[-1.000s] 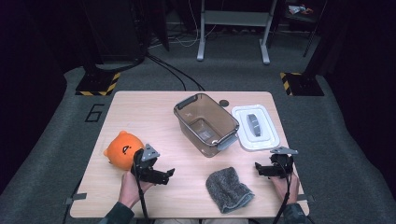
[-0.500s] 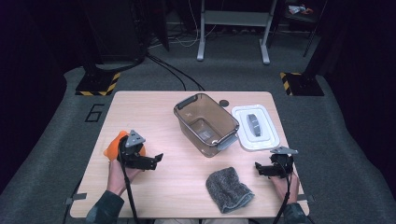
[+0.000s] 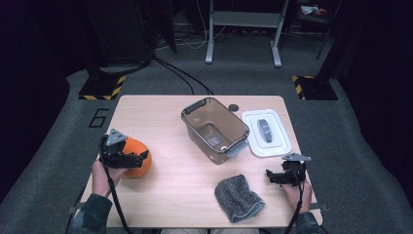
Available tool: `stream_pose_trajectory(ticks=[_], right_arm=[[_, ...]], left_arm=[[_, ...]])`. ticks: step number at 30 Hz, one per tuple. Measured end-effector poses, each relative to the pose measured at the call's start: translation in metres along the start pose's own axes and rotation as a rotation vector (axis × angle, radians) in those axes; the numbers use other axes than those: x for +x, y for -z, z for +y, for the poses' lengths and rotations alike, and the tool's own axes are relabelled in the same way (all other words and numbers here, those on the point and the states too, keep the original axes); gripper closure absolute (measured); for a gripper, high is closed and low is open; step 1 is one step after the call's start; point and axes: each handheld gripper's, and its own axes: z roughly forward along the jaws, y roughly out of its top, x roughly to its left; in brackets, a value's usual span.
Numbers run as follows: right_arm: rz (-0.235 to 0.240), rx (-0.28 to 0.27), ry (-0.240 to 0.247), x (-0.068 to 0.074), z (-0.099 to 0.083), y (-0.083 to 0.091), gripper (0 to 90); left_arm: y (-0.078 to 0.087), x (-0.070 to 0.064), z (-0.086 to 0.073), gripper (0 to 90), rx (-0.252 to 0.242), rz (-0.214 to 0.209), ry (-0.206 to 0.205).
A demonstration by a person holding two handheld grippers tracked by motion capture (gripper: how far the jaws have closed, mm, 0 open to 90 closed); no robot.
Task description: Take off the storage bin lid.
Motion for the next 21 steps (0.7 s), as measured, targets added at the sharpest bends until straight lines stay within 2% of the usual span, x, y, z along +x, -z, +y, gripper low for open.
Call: stream_pose_trajectory(ticks=[7,13,21], right_arm=[[0.0,0.0,0.0,0.0,0.0,0.0,0.0],[0.0,0.0,0.0,0.0,0.0,0.0,0.0],[0.0,-0.001,0.0,0.0,0.0,0.0,0.0]], left_arm=[[0.0,0.013,-0.007,1.0,0.014,0.015,0.031],[0.0,0.024,-0.02,2.1,0.031,0.036,0.054],[-0.011,0.029,-0.034,2.6,0.064,0.038,0.071]])
